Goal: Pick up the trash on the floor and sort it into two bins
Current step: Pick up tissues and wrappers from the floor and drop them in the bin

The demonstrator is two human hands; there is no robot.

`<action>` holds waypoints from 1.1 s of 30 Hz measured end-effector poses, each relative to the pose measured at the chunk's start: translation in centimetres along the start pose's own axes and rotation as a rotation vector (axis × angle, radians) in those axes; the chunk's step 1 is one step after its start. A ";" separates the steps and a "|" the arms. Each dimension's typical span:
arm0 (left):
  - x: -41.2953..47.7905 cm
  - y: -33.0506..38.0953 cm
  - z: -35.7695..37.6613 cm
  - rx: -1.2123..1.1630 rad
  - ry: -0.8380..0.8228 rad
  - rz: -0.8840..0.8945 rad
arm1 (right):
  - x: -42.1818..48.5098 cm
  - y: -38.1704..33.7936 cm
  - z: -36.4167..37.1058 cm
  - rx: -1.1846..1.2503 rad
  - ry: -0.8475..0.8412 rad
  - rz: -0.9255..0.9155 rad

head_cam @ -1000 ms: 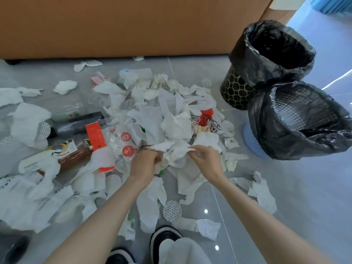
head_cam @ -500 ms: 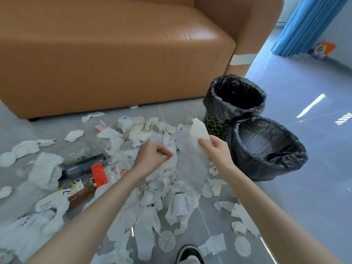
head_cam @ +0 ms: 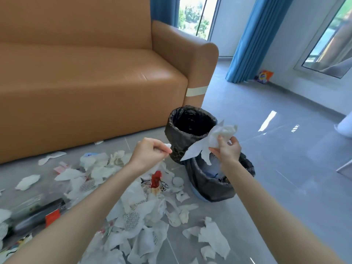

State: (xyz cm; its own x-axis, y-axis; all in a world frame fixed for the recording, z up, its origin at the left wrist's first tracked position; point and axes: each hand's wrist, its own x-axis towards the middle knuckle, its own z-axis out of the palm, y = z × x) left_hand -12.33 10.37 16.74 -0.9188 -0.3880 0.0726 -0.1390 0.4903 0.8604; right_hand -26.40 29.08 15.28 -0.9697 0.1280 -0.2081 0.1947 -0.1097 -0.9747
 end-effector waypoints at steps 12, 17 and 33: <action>1.8 2.8 5.7 0.063 -0.143 0.109 | 3.9 6.4 -6.7 -1.180 -0.427 -0.076; 1.9 1.2 7.0 0.130 -0.187 0.077 | 3.9 10.7 -9.1 -1.488 -0.506 -0.168; -0.1 -1.4 13.0 0.150 -0.318 -0.165 | -2.8 10.9 -11.4 -1.296 -0.955 -0.310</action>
State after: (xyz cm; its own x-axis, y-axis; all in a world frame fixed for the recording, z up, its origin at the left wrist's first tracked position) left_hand -16.80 19.84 8.95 -0.9450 -0.2215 -0.2408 -0.3254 0.5597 0.7621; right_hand -19.89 38.81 4.30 -0.6315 -0.6867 -0.3600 -0.5038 0.7164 -0.4827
